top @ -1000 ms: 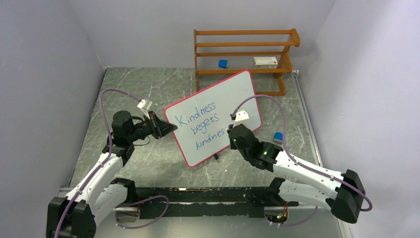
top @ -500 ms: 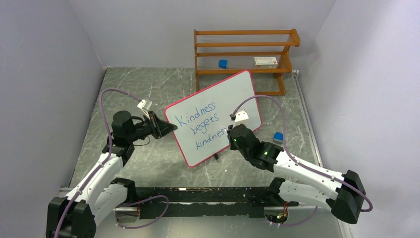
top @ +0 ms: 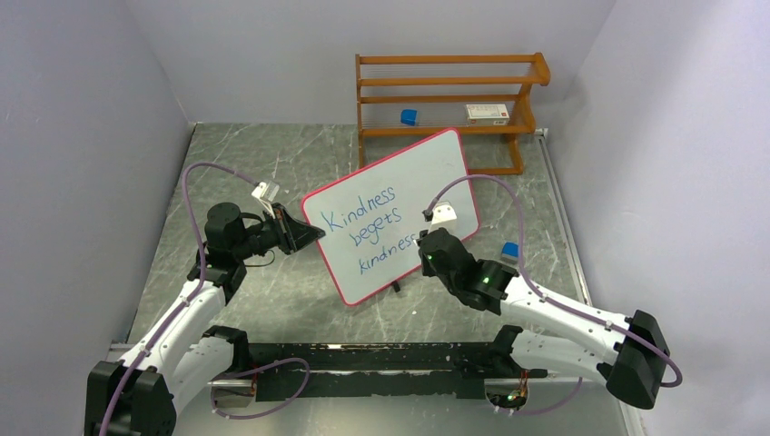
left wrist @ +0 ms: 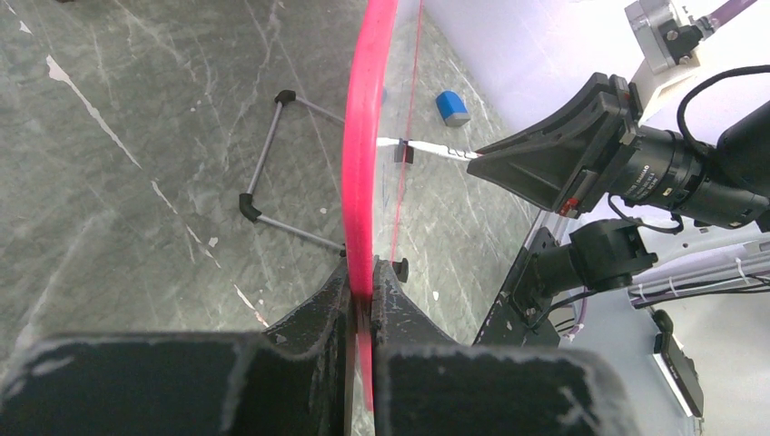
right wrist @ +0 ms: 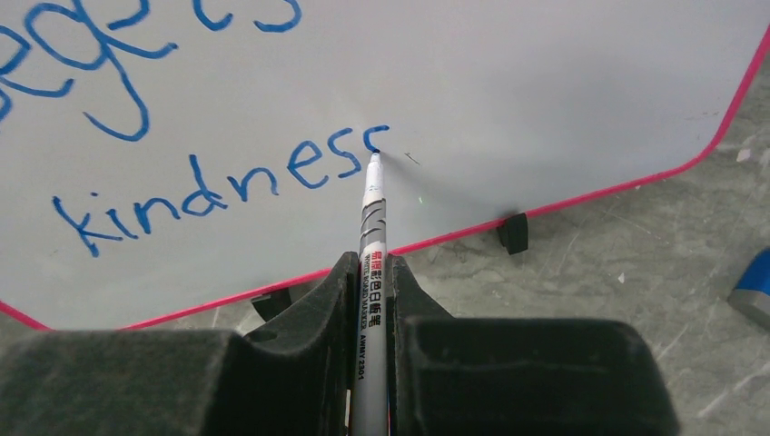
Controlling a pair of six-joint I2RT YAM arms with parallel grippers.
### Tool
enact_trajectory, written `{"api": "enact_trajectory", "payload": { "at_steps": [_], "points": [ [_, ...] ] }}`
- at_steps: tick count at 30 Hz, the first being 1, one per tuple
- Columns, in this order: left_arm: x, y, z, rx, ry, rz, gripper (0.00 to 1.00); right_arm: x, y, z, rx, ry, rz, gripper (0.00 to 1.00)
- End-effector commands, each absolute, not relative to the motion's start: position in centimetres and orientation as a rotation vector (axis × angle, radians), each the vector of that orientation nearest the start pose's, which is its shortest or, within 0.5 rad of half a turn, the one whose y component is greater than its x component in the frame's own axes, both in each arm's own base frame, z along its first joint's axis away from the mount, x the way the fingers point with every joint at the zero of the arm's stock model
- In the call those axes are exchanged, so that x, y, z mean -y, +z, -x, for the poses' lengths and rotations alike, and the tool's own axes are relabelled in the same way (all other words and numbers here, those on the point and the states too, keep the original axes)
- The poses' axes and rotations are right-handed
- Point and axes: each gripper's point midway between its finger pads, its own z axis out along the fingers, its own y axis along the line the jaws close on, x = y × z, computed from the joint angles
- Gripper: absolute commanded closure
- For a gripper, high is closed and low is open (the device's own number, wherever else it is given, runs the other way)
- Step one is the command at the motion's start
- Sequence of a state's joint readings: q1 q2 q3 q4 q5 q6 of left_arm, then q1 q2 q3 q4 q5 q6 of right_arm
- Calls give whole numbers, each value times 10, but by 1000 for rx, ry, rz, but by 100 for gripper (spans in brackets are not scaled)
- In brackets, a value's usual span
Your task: Write a sentence on the whiteboard
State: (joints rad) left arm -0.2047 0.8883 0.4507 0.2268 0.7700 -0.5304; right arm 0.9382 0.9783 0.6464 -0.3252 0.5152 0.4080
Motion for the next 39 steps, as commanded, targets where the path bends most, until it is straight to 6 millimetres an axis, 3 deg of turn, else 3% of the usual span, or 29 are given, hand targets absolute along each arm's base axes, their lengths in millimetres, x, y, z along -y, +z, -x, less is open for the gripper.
{"api": "enact_trajectory", "payload": {
  "at_steps": [1, 7, 19, 31, 39],
  "points": [
    [186, 202, -248, -1849, -1141, -286, 95, -176, 122, -227, -2159, 133, 262, 100],
    [187, 202, -248, -1848, -1145, -286, 95, -174, 121, -227, -2167, 130, 265, 100],
    [187, 201, -249, -1848, -1149, -285, 95, -193, 129, -222, -2149, 247, 332, 100],
    [185, 200, -250, -1856, -1129, -274, 95, -172, 142, -228, -2103, 176, 232, 100],
    [185, 199, -250, -1864, -1125, -273, 95, -164, 136, -232, -2110, 140, 184, 100]
  ]
}}
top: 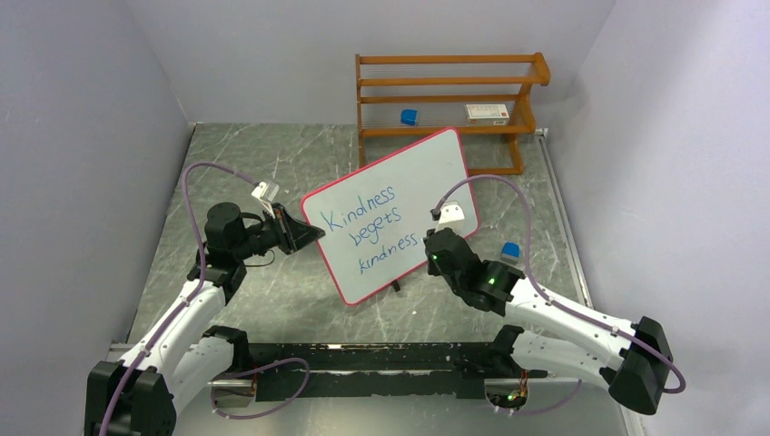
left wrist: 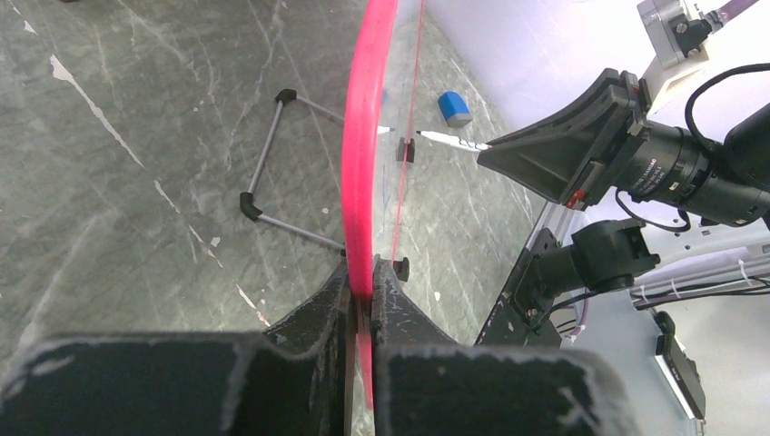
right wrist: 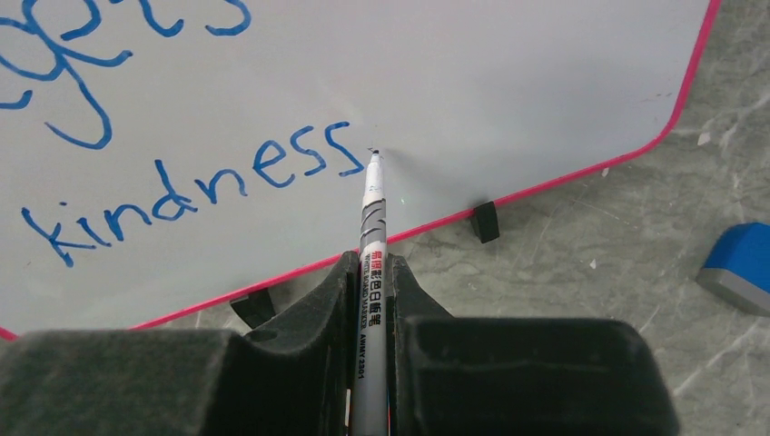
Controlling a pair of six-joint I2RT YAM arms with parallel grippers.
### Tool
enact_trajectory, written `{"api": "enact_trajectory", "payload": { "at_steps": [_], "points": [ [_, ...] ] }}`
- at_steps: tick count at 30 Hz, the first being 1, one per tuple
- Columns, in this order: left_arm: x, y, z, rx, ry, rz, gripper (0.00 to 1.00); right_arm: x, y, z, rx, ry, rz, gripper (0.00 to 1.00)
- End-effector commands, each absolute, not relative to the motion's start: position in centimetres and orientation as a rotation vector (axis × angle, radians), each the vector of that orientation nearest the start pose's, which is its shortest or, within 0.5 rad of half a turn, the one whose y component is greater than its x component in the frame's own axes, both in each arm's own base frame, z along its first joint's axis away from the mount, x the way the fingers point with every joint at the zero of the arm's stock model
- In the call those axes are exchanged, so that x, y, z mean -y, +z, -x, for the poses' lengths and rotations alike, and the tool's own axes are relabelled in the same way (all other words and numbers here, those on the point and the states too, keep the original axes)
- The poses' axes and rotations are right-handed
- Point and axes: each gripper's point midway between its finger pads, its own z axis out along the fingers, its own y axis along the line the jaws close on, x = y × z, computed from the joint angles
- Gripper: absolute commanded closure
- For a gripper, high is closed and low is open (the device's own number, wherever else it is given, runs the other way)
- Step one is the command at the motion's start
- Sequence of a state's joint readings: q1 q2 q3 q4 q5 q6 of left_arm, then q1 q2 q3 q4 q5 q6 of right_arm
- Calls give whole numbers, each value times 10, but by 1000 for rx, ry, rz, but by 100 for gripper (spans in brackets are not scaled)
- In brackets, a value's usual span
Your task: Write a sentence on the whiteboard
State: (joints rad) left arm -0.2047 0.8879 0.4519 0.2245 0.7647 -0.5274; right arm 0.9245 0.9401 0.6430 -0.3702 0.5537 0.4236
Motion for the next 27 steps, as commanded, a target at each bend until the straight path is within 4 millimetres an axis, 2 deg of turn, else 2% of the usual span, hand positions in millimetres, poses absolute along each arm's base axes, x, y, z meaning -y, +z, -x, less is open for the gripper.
{"api": "enact_trajectory", "payload": {
  "at_steps": [1, 19, 27],
  "points": [
    [185, 200, -250, -1864, -1124, -275, 95, -165, 136, -233, -2109, 142, 179, 100],
    [184, 197, -250, -1874, -1120, -270, 95, -174, 126, -244, -2099, 200, 196, 100],
    [182, 198, -251, -1878, -1103, -263, 95, -168, 131, -242, -2105, 197, 176, 100]
  ]
}}
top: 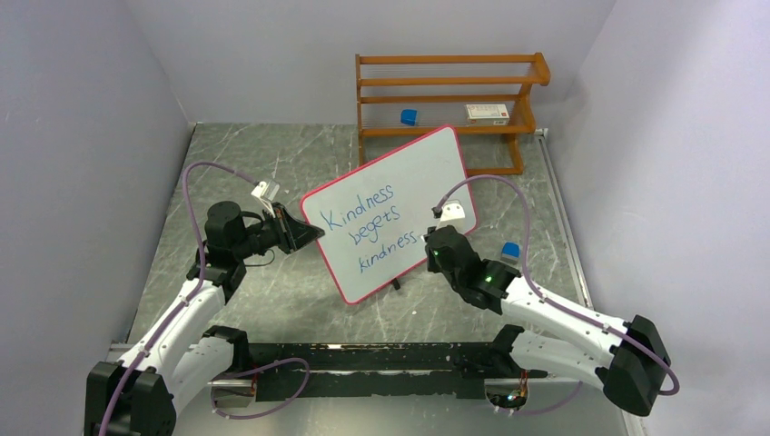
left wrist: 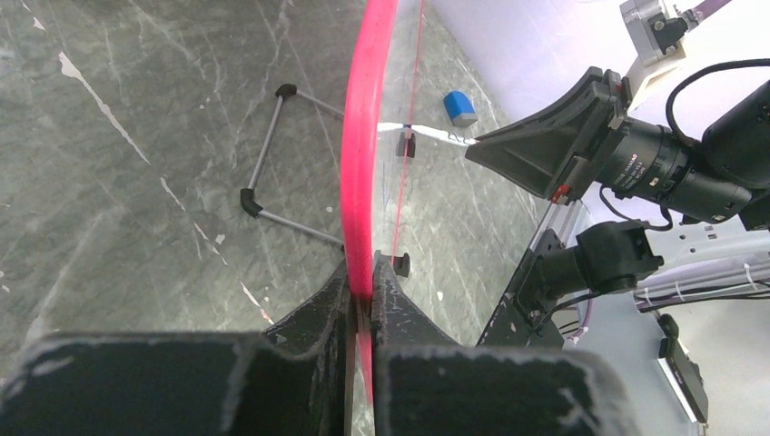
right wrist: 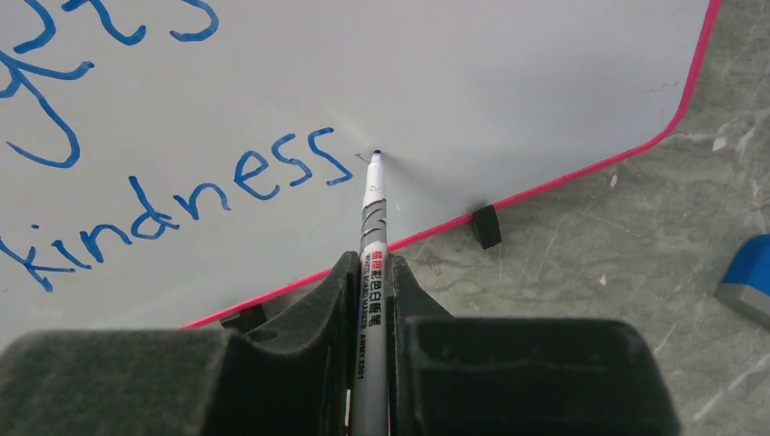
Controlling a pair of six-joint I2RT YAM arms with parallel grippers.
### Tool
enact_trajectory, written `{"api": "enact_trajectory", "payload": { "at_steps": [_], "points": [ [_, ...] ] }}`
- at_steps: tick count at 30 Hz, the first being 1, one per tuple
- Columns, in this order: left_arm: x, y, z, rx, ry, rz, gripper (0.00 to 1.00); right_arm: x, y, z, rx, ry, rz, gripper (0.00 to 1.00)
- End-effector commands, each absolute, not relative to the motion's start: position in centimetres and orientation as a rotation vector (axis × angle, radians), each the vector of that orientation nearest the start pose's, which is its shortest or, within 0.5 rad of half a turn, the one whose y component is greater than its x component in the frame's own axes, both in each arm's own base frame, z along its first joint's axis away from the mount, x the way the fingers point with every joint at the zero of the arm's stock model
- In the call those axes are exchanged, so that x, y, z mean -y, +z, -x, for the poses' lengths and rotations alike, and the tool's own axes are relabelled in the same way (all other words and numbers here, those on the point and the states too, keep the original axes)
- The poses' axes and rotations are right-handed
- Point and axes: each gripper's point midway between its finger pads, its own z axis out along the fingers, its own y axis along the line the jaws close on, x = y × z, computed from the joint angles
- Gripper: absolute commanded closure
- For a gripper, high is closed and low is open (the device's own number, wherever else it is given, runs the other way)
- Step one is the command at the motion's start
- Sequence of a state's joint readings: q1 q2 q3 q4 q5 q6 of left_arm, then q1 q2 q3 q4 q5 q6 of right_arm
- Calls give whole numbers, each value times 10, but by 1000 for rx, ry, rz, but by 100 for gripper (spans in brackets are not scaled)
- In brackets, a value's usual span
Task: Write a sentence on the whiteboard
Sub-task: Write a sentence on the whiteboard, then close the whiteboard marker at the center of the board.
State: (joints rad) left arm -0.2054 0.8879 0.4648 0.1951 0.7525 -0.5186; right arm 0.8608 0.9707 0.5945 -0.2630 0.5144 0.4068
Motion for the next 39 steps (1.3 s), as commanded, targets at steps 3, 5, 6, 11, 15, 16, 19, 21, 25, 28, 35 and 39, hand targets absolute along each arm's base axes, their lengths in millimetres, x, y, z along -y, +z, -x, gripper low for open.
{"api": "enact_trajectory", "payload": {
  "at_steps": [3, 5, 6, 11, 15, 16, 19, 21, 25, 28, 35, 39],
  "points": [
    [179, 201, -253, -1878, -1074, -260, 95, -163, 143, -240, -2083, 197, 156, 100],
    [177, 203, -254, -1879, -1054, -259, 94, -160, 152, -240, -2065, 201, 144, 100],
    [177, 205, -253, -1879, -1045, -260, 91, -158, 158, -239, -2053, 203, 135, 100],
    [172, 213, -253, -1884, -999, -269, 80, -150, 179, -238, -2011, 206, 104, 100],
    [168, 222, -252, -1887, -970, -268, 71, -146, 197, -237, -1975, 220, 94, 100],
    [168, 227, -253, -1877, -961, -272, 69, -145, 203, -237, -1961, 222, 92, 100],
    [164, 234, -252, -1878, -932, -268, 62, -141, 214, -237, -1937, 220, 89, 100],
    [158, 241, -254, -1883, -884, -259, 55, -138, 223, -236, -1918, 227, 86, 100],
    [136, 256, -258, -1895, -722, -206, 43, -130, 244, -233, -1861, 236, 73, 100],
    [113, 264, -262, -1909, -578, -127, 31, -125, 259, -230, -1823, 252, 61, 100],
    [72, 262, -267, -1988, -324, 5, 19, -116, 275, -220, -1749, 316, 34, 100],
    [61, 246, -272, -2062, -244, 69, 18, -117, 280, -219, -1734, 341, 35, 100]
  ]
}}
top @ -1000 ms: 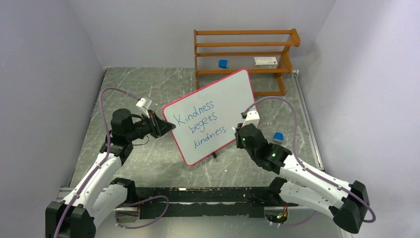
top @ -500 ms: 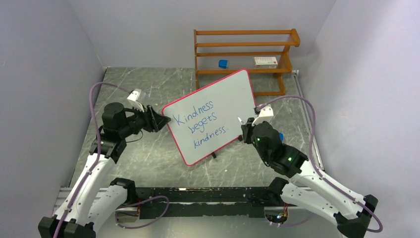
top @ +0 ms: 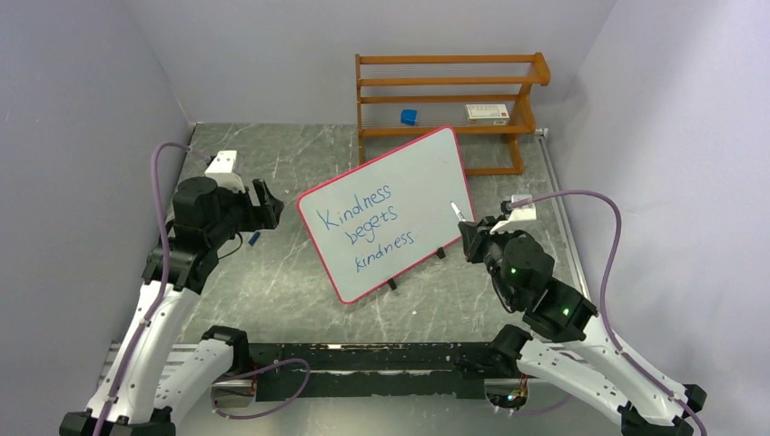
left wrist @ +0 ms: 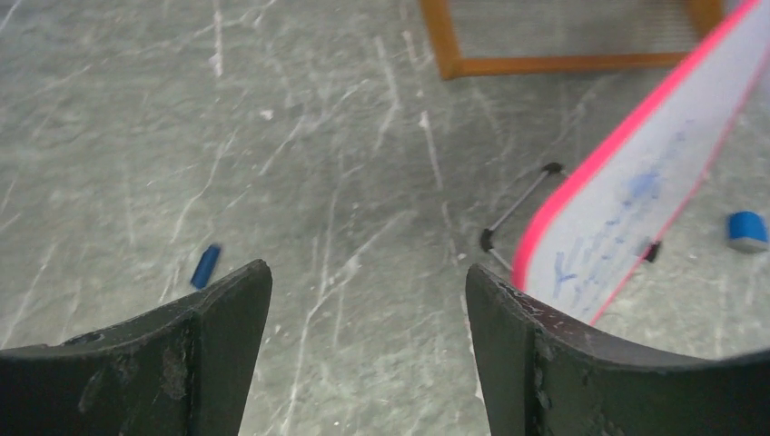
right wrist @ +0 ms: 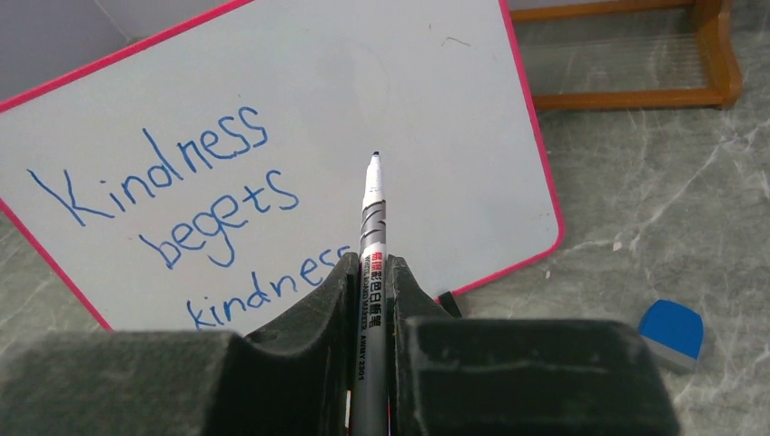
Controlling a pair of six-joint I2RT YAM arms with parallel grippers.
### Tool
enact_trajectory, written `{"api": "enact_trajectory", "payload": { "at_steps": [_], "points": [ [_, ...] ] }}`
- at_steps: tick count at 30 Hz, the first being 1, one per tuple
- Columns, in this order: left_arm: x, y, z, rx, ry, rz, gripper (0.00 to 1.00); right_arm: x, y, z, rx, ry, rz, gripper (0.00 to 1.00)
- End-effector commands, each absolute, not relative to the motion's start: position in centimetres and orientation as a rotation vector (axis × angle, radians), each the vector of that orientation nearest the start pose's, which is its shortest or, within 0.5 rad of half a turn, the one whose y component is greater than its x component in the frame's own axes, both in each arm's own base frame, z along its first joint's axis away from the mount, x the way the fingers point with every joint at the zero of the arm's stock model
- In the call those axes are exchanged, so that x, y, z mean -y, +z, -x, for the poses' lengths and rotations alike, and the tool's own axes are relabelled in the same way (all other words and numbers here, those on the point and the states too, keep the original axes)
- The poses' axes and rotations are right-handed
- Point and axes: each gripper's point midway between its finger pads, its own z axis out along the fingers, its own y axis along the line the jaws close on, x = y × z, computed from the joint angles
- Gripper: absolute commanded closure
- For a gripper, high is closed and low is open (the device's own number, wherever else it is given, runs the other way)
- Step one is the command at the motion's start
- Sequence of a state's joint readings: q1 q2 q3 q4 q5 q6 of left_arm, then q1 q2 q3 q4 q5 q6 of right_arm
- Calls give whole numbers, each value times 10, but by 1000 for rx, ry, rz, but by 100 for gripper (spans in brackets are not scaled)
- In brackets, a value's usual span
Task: Write a sentence on the whiteboard
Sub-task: Close the whiteboard marker at the center of the board.
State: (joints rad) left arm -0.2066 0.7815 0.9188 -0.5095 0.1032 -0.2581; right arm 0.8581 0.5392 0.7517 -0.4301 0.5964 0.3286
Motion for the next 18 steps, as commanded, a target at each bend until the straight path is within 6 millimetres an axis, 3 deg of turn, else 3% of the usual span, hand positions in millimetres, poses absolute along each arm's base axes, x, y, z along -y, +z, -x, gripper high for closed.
{"api": "enact_trajectory", "payload": {
  "at_steps": [1, 8, 18],
  "points": [
    [57, 241, -274, -2085, -217, 86, 18, -117, 280, -218, -1733, 342, 32, 100],
    [32, 201, -288, -2266, -65, 157, 18, -117, 287, -213, -1703, 392, 37, 100],
    [12, 122, -316, -2570, -61, 151, 27, -113, 294, -207, -1668, 426, 28, 100]
  ]
}}
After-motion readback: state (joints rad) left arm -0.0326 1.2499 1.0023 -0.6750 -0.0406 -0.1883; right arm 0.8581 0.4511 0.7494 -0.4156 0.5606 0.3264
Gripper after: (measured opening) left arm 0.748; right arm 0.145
